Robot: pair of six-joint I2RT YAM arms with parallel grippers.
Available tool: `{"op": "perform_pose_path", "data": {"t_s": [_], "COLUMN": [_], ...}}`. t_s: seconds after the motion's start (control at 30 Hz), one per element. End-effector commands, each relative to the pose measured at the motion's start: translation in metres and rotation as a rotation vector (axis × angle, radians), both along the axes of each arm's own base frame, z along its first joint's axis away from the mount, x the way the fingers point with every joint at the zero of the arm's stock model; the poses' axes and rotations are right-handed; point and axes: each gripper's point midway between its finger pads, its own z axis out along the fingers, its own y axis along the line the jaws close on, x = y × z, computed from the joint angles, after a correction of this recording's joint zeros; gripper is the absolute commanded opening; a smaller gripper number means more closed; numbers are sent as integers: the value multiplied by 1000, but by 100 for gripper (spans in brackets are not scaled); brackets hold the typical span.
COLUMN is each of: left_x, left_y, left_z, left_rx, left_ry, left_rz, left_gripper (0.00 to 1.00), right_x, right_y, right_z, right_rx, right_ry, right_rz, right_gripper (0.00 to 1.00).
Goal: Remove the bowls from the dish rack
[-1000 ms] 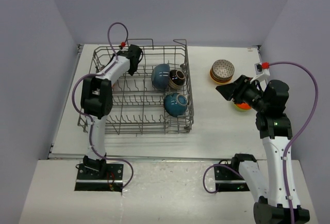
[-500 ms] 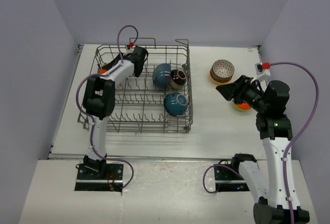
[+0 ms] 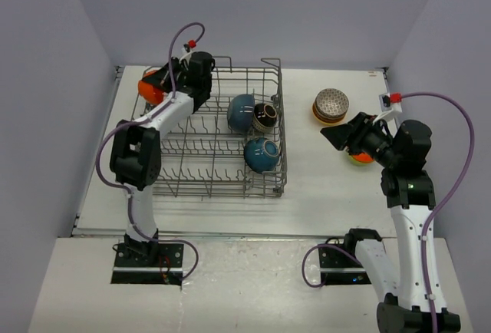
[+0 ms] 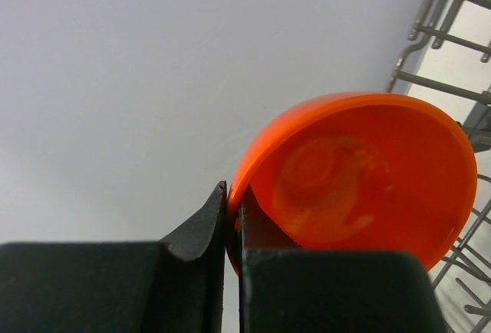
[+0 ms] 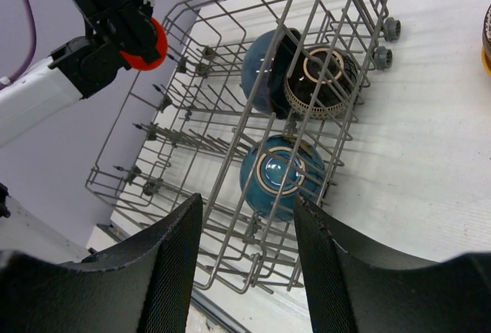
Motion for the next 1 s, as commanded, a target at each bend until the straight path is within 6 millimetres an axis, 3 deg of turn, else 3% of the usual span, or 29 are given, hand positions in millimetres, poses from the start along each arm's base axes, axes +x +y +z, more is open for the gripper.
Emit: {"op": "perform_pose_path", "data": {"t_s": [0.0, 0.1, 0.27, 0.37, 0.5, 0.63, 0.73, 0.8, 0.83, 0.87, 0.9, 0.93, 0.97], "left_x": [-22, -26, -45, -67, -92, -121, -135, -137, -134, -127, -121, -117, -117], "left_y": [3, 4, -11, -25, -51, -62, -77, -100, -113, -133, -144, -169, -175], "left_z": [39, 47, 90, 124, 151, 179, 189, 194, 179, 193, 184, 163, 164], "left_rx": [7, -5, -69, -134, -229, -325, -395, -512, -502, -741, -846, -977, -1021], "left_ry": [-90, -120, -250, -362, -486, -599, -644, -723, -590, -726, -655, -498, -501], "left_rz": [89, 87, 29, -34, -142, -233, -330, -424, -514, -554, -606, -705, -730], "left_gripper": [0, 0, 0, 0, 0, 0, 0, 0, 0, 0, 0, 0, 0], "right_x": [-3, -1, -4, -14, -25, -34, -36, -41, -31, -29, -32, -9, -7], "right_y": [5, 4, 10, 18, 29, 38, 44, 60, 65, 75, 86, 87, 99], "right_z": [9, 8, 13, 23, 38, 51, 63, 81, 81, 94, 98, 104, 103], "right_rx": [1, 1, 12, 22, 47, 61, 78, 92, 92, 69, 58, 33, 18], "right_ry": [-52, -49, -63, -99, -128, -139, -159, -204, -185, -215, -214, -206, -203], "right_rz": [32, 31, 74, 142, 215, 269, 288, 336, 333, 326, 372, 289, 303], "right_gripper": [52, 52, 54, 60, 61, 62, 63, 63, 63, 63, 63, 63, 64]}}
